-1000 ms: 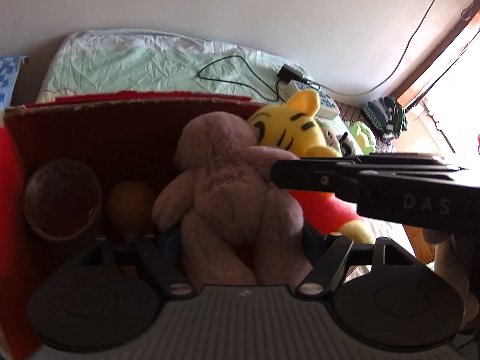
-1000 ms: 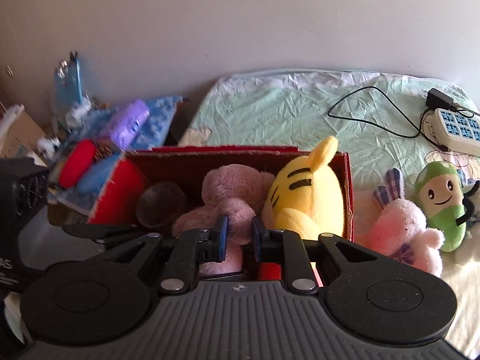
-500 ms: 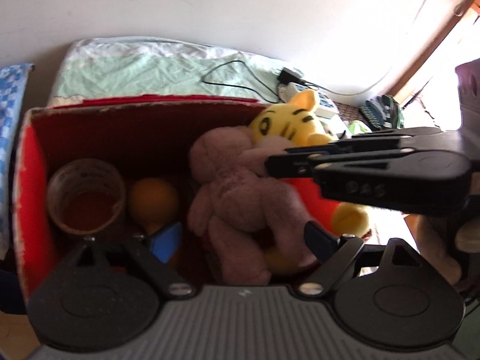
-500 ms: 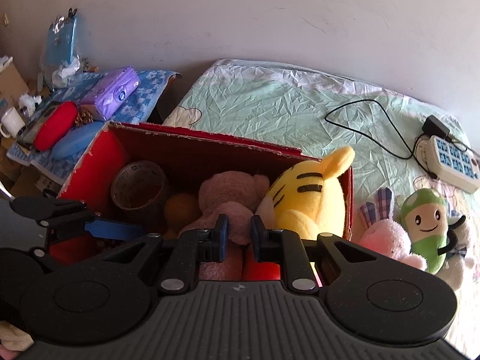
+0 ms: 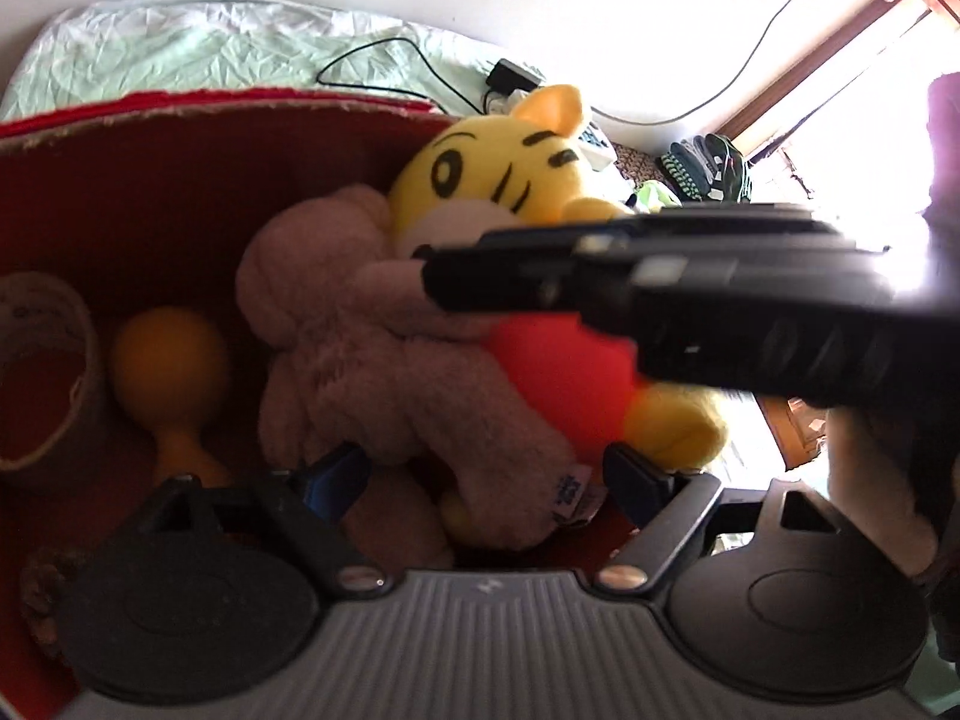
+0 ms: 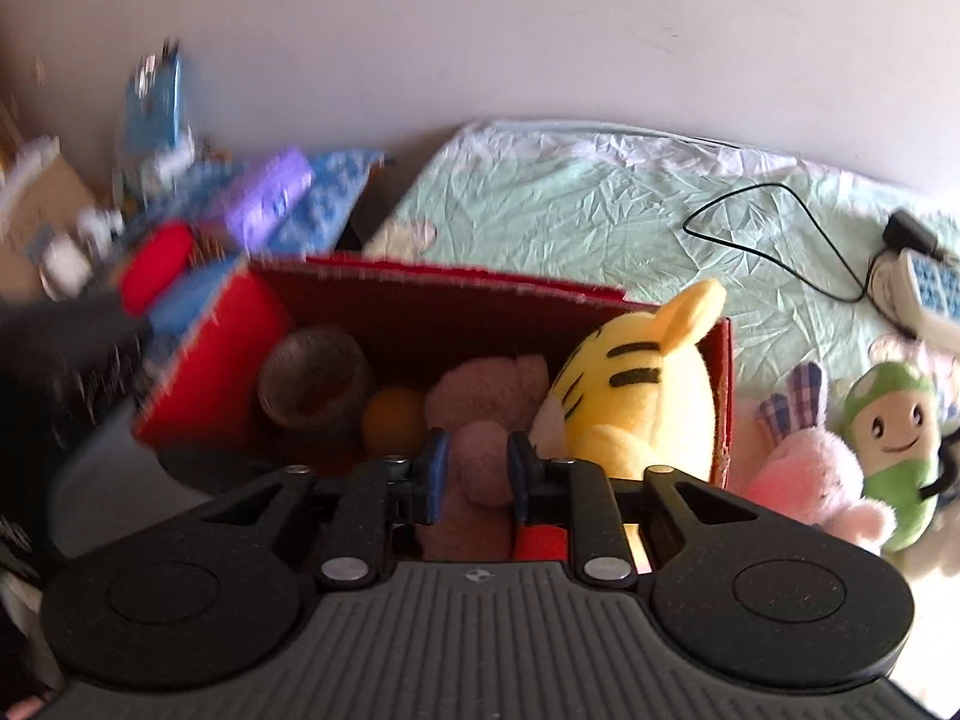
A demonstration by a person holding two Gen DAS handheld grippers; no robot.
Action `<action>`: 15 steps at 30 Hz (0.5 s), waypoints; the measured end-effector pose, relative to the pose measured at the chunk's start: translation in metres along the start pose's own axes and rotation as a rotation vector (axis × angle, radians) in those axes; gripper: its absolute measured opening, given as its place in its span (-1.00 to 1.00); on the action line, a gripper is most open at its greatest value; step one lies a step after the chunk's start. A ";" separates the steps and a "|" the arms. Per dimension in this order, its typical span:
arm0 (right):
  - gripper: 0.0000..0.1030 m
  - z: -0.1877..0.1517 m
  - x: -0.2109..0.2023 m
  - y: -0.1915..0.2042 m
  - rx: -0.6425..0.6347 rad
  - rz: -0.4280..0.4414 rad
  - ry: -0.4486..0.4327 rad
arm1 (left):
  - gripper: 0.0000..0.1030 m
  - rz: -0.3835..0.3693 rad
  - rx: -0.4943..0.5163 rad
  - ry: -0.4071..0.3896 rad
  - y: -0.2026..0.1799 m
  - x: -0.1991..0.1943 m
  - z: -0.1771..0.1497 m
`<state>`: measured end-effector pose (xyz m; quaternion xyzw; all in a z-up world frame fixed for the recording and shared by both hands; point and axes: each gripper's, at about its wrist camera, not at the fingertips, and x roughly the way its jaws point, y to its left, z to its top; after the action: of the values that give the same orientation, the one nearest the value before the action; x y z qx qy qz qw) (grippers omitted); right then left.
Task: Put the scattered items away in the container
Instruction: 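Lower the pink bear beside the Pooh plush and open the right gripper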
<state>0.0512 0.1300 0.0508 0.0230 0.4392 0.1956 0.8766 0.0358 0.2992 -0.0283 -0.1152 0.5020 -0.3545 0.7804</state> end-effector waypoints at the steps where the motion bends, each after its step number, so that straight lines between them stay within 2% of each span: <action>1: -0.50 0.001 -0.002 -0.002 0.017 0.018 -0.009 | 0.65 0.002 0.001 0.000 0.000 -0.001 -0.001; 5: -0.50 0.001 -0.009 -0.004 0.040 0.061 -0.022 | 0.66 0.011 0.007 -0.007 -0.004 -0.008 -0.004; 15: -0.50 -0.002 -0.009 -0.001 0.034 0.062 -0.025 | 0.70 0.076 0.017 -0.083 -0.013 -0.036 -0.013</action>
<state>0.0452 0.1256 0.0561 0.0537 0.4306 0.2148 0.8750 0.0099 0.3164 -0.0025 -0.1037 0.4702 -0.3237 0.8145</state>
